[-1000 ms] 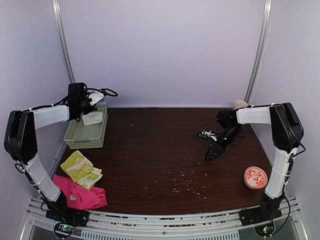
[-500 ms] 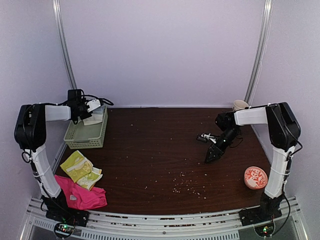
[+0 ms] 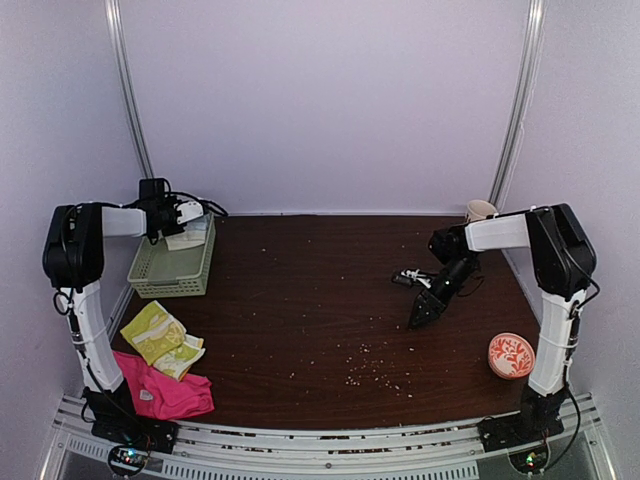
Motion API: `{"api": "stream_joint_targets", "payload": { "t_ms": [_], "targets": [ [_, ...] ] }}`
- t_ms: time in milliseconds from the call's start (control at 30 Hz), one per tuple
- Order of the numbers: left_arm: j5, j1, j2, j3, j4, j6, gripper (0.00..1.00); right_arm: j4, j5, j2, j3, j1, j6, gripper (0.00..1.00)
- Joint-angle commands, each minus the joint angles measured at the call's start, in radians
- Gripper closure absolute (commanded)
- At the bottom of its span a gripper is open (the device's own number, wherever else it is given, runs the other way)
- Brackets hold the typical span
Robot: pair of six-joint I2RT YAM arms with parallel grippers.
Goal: Roll the towels
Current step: Place the towel in the storage box.
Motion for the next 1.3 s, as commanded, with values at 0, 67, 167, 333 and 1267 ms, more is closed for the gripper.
{"api": "stream_joint_targets", "payload": {
  "t_ms": [0, 67, 167, 333, 1267],
  "targets": [
    [0.067, 0.012, 0.001, 0.015, 0.001, 0.065, 1.00, -0.016, -0.001, 0.034, 0.019, 0.002, -0.003, 0.53],
    [0.076, 0.011, -0.016, -0.034, 0.004, 0.125, 1.00, -0.019, -0.002, 0.041, 0.023, 0.003, -0.005, 0.53],
    [0.072, 0.010, -0.031, -0.077, 0.024, 0.165, 1.00, -0.029, -0.006, 0.052, 0.038, 0.002, -0.009, 0.53],
    [0.086, 0.010, -0.009, -0.028, -0.081, 0.207, 1.00, -0.042, -0.013, 0.068, 0.055, 0.003, -0.015, 0.53],
    [0.082, -0.012, -0.001, -0.055, -0.138, 0.376, 0.02, -0.073, -0.012, 0.108, 0.100, 0.003, -0.023, 0.53]
  ]
}}
